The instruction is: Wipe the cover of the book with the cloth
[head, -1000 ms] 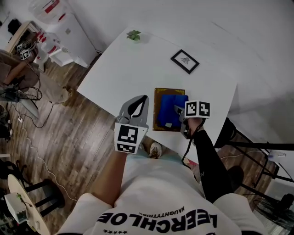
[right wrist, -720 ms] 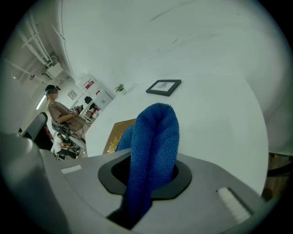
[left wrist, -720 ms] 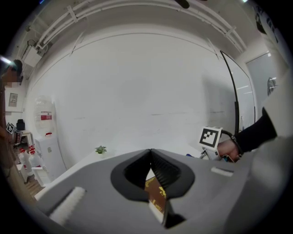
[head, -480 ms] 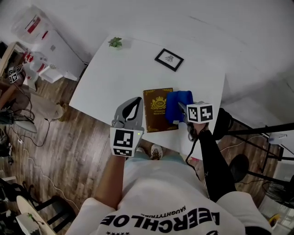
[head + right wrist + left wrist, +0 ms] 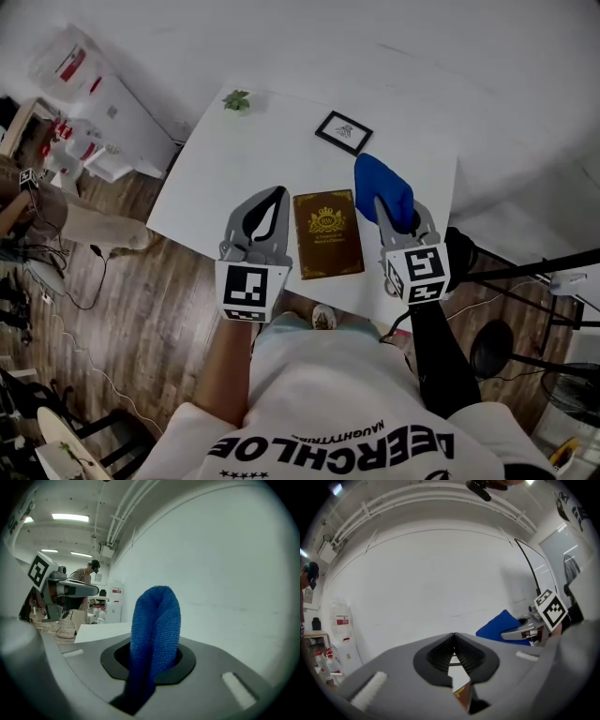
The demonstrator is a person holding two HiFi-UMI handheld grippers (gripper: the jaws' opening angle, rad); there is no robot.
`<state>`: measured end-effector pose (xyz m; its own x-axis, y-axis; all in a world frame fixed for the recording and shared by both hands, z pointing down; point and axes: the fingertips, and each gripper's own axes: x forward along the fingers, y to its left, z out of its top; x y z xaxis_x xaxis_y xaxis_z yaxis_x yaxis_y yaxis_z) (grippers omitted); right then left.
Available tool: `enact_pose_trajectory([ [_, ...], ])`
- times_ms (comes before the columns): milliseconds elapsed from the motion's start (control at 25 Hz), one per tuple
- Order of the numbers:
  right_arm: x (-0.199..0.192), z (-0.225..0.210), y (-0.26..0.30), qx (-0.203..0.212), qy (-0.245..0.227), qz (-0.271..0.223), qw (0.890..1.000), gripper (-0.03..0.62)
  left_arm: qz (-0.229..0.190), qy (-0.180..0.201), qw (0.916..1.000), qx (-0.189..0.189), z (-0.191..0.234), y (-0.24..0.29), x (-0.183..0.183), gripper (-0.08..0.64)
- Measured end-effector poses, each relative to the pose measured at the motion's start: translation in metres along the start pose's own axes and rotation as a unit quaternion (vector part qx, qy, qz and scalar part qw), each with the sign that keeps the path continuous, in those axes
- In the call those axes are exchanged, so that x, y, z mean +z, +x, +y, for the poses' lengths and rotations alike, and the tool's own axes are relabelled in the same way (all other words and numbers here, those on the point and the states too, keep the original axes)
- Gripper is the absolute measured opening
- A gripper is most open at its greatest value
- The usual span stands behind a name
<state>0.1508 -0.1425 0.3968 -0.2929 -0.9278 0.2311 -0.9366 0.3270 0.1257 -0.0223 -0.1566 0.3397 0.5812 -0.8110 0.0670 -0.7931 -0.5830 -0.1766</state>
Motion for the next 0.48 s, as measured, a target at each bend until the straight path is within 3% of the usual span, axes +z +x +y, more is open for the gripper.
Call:
enact_pose_trajectory([
  [200,0.024,0.002,-0.009,-0.026,-0.036,-0.032,0.998,0.060,-0.011,0.007,0.9999,0.005,0.005,0.000,0.011,0.057],
  [480,0.030,0.004,-0.010,-0.032,-0.041,-0.042,0.998,0.060,-0.017,0.012,0.9998,0.006,0.006,-0.002,0.018,0.057],
])
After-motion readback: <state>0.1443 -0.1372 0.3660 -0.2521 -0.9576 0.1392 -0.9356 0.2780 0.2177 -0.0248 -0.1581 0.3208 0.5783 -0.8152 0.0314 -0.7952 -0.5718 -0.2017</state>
